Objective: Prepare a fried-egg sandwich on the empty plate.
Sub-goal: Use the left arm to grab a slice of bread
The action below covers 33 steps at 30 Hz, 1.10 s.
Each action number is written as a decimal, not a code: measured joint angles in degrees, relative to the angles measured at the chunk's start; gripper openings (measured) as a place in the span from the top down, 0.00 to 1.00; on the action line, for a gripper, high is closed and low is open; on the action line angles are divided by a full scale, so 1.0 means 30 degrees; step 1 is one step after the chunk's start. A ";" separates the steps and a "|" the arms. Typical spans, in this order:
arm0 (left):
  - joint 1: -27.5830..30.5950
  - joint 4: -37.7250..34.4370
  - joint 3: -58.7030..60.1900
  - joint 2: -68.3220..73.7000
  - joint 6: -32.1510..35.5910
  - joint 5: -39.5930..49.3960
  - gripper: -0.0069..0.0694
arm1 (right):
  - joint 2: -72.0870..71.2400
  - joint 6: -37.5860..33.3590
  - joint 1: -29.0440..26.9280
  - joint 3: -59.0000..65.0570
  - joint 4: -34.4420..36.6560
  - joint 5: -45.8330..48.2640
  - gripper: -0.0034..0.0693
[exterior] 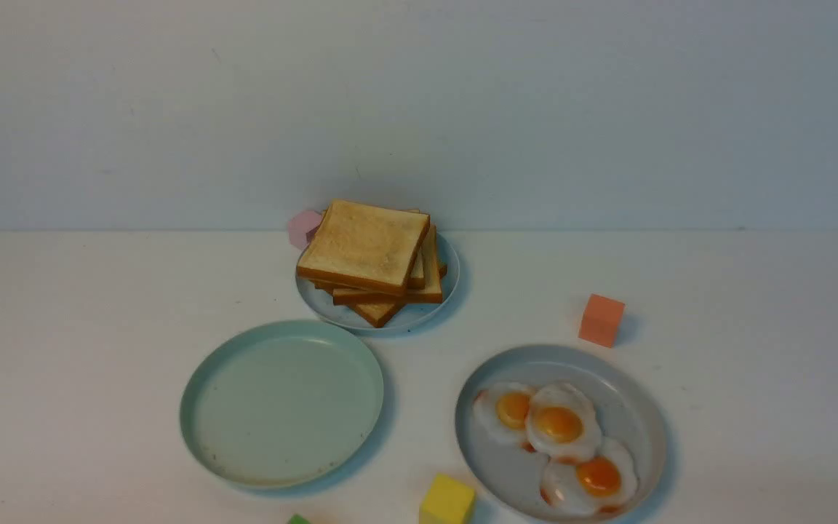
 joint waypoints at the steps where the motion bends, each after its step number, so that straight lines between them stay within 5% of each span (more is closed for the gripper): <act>1: 0.0000 0.0000 0.0000 0.0000 0.0000 0.0000 0.60 | 0.0000 0.0000 0.0000 0.0000 0.0000 0.0000 0.63; 19: 0.0000 -0.0008 0.0000 0.0000 0.0023 -0.0470 0.60 | 0.0000 0.0000 0.0000 0.0000 0.0000 0.0000 0.63; 23: 0.0000 -0.2457 0.0000 0.0000 -0.1800 -0.2345 0.60 | 0.0000 0.0000 0.0000 0.0000 0.0000 0.0000 0.63; 27: 0.0000 -0.7916 0.0000 0.0000 -0.5070 -0.4192 0.60 | 0.0000 0.0000 0.0000 0.0000 0.0000 0.0000 0.63; 33: 0.0000 -1.0009 -0.0236 0.0000 -0.5037 -0.4925 0.65 | 0.0000 0.0000 0.0000 0.0000 0.0000 0.0000 0.63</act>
